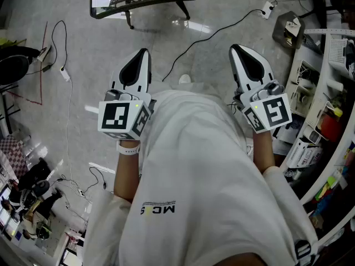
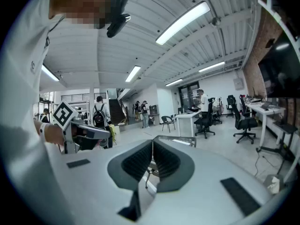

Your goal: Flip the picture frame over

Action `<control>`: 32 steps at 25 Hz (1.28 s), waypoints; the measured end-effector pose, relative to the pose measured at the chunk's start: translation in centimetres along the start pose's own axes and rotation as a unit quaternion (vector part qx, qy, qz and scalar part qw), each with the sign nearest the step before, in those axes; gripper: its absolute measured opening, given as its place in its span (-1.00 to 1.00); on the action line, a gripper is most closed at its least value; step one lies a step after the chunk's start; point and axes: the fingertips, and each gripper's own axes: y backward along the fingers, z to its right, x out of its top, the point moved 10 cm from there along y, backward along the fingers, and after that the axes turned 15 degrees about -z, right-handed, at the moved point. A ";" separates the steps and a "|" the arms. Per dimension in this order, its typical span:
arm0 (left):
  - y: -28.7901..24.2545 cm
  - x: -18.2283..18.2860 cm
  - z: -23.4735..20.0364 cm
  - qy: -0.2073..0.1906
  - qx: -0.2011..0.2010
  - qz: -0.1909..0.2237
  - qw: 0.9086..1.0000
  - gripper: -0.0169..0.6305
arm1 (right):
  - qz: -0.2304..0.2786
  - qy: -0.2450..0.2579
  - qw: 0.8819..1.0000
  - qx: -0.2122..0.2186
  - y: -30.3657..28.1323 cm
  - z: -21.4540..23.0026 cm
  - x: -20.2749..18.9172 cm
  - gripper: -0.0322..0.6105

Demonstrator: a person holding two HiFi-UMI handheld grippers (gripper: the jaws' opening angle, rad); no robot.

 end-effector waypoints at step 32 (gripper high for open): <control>1.5 -1.7 -0.1 0.008 0.015 -0.002 1.000 -0.89 | -0.001 -0.005 1.000 0.031 -2.3 -1.5 -0.8 -0.83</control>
